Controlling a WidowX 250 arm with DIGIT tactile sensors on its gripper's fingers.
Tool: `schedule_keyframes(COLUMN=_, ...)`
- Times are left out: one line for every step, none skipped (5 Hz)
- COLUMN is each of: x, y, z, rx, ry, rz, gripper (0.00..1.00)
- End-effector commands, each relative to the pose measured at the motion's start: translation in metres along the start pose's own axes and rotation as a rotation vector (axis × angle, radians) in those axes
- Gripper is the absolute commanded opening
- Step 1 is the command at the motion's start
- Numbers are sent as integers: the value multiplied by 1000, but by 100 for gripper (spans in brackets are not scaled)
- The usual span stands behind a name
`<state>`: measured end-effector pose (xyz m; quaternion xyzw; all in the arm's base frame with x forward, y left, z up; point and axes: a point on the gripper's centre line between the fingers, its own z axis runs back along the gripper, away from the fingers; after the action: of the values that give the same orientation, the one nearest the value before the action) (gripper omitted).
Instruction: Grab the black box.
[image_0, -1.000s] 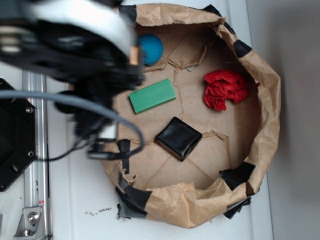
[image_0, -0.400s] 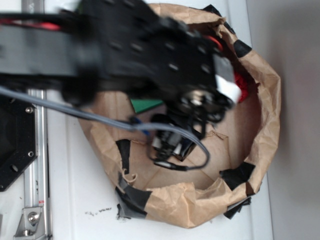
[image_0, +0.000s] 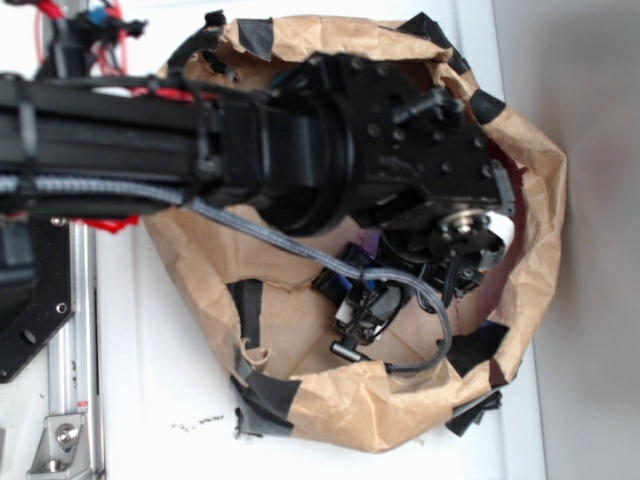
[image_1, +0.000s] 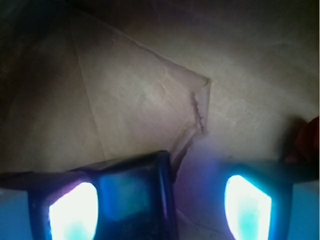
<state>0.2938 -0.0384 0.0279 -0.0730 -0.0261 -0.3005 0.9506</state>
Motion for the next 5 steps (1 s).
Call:
schedule_keyframes(x=-8, y=-47, z=3, rx=49, ry=-12, rz=-84, gripper=100)
schedule_keyframes(x=-17, y=-53, z=10, rx=64, ry=0, rz=-55, gripper=100)
schedule_keyframes(x=-16, y=-57, z=4, rx=57, ry=36, rz=-38, gripper=100)
schedule_keyframes(x=-10, y=-50, z=-5, rx=52, ry=73, rz=6, gripper=0)
schedule_keyframes(x=-9, y=-32, z=2, rx=17, ry=-10, rz=71, gripper=0)
